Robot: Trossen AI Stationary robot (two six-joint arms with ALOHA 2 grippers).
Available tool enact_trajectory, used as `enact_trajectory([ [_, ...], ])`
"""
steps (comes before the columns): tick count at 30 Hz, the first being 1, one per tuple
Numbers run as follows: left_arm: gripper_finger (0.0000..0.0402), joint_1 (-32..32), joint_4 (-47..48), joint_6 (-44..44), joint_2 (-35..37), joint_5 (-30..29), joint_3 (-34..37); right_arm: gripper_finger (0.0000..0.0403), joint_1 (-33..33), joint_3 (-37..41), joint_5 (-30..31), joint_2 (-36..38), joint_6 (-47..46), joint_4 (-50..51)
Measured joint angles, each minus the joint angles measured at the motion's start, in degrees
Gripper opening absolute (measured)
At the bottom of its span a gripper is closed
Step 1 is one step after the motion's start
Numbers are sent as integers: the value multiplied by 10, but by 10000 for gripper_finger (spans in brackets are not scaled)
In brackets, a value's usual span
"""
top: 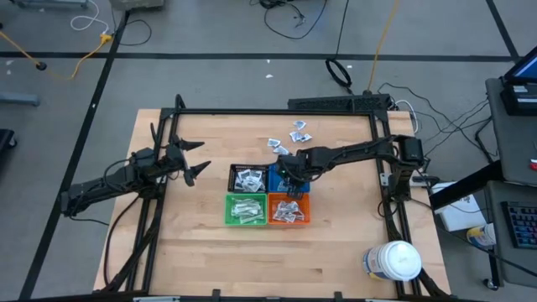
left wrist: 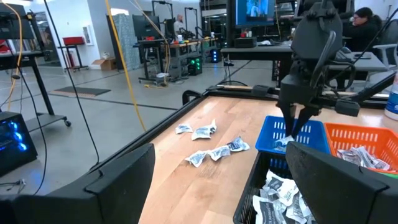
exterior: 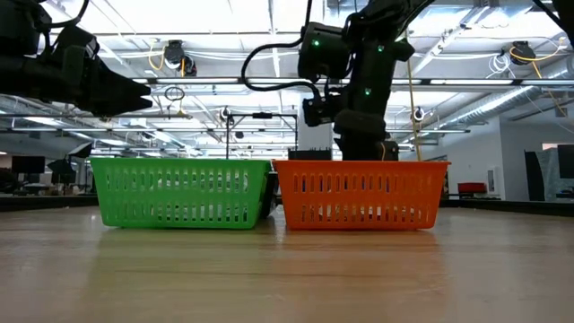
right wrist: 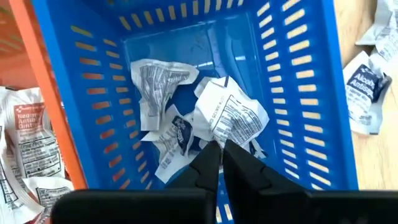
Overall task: Pick & Place First Aid Supplies
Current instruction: Put the alcohol pad into the blue bin
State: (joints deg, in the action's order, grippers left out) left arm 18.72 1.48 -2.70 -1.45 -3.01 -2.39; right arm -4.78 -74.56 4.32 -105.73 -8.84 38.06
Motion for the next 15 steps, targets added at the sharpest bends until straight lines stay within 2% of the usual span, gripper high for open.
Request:
enact_trajectory([
  [4,365,0,0,0,0,0,0,45,0,0,-1,0,4,11],
  [10,365,0,0,0,0,0,0,121,-5,0,0,13,11,18],
  [15,365,0,0,0,0,0,0,160,-16,0,-25,42,89,42],
])
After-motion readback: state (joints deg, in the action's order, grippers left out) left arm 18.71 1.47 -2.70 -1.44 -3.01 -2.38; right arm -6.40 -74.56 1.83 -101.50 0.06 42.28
